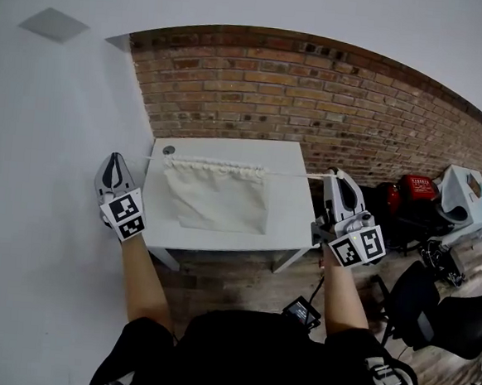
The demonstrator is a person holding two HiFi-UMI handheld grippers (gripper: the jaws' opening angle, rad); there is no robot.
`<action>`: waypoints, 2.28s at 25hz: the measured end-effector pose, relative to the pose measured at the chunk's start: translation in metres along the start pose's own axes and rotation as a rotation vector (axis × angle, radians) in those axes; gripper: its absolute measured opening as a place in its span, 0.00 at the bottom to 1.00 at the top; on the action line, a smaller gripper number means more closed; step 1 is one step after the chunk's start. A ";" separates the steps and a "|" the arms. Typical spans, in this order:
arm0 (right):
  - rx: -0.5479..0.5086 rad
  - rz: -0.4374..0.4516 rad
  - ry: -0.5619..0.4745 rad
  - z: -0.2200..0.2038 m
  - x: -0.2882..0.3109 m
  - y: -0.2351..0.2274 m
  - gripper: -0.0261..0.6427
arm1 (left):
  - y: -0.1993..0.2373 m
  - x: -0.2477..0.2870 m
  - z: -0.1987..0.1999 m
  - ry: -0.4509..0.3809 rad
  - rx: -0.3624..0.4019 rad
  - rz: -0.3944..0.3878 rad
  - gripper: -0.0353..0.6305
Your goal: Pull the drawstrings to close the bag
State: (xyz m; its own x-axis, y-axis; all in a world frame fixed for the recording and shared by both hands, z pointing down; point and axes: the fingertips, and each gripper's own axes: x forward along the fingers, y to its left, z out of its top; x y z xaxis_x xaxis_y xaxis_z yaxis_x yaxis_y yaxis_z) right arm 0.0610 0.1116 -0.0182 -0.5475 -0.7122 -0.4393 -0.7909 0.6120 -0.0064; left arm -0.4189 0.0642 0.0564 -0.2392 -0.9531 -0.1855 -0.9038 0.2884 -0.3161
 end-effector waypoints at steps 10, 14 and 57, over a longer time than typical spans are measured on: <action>0.088 -0.092 -0.053 0.013 -0.014 -0.036 0.05 | 0.000 -0.009 0.040 -0.063 0.025 0.038 0.09; 0.111 -0.119 -0.055 0.011 -0.019 -0.050 0.05 | 0.006 -0.012 0.053 -0.113 -0.047 0.034 0.09; 0.326 -0.182 -0.151 0.027 -0.045 -0.090 0.05 | 0.034 -0.009 0.090 -0.217 -0.098 0.113 0.09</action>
State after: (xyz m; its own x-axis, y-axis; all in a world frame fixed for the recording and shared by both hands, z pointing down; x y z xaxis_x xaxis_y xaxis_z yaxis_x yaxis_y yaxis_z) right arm 0.1641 0.0982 -0.0214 -0.3411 -0.7755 -0.5313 -0.7300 0.5746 -0.3700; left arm -0.4154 0.0908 -0.0365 -0.2687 -0.8702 -0.4130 -0.9084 0.3716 -0.1919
